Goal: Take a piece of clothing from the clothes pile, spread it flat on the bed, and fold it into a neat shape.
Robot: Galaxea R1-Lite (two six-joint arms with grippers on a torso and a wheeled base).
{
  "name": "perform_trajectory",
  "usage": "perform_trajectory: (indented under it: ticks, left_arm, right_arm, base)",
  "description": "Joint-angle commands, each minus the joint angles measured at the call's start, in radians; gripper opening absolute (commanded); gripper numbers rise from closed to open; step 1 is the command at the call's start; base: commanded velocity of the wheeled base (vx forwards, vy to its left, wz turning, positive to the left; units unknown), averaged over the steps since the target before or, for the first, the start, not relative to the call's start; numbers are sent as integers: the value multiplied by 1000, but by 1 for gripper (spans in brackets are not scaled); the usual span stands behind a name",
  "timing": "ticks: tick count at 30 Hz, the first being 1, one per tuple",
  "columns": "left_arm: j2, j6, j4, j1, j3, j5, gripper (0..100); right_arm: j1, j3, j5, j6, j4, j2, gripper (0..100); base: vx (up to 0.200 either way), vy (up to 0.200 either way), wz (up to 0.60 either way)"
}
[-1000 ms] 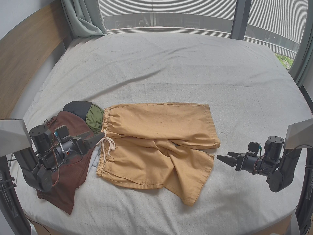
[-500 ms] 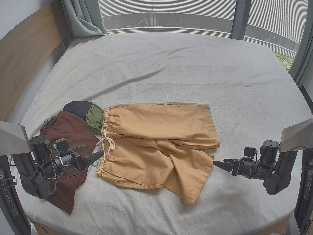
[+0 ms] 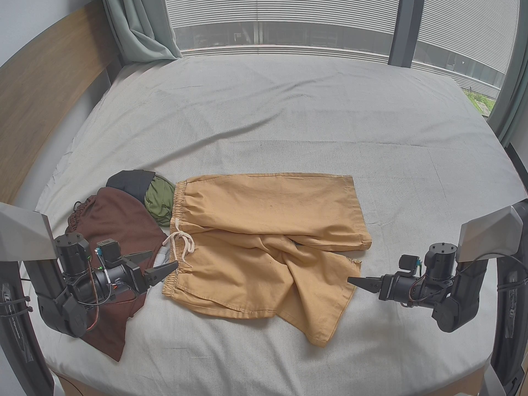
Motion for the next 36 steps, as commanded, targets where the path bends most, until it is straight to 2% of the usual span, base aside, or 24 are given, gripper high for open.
perform_trajectory:
  ticks: [1,7,8,18,30,36]
  left_arm:
    - [7,0,-1,0,-1,0,100]
    - [7,1,-1,0,-1,-2,100]
    - [7,1,-1,0,-1,-2,100]
    - [7,3,-1,0,2,-3,100]
    - [5,1,-1,-6,4,-5,100]
    - [7,-2,-1,-10,8,-6,100]
  right_arm:
    - [6,-23,-1,1,-1,43,100]
    - [6,-46,-2,2,-1,56,100]
    - [8,-48,-1,4,-1,56,0]
    - [17,-69,-1,5,-1,69,0]
    - [-46,-79,-19,2,1,34,0]
    - [-46,-117,-24,2,-1,36,0]
  base:
    - [0,0,0]
    - [0,0,0]
    - [0,0,0]
    - [0,0,0]
    - [0,0,0]
    - [0,0,0]
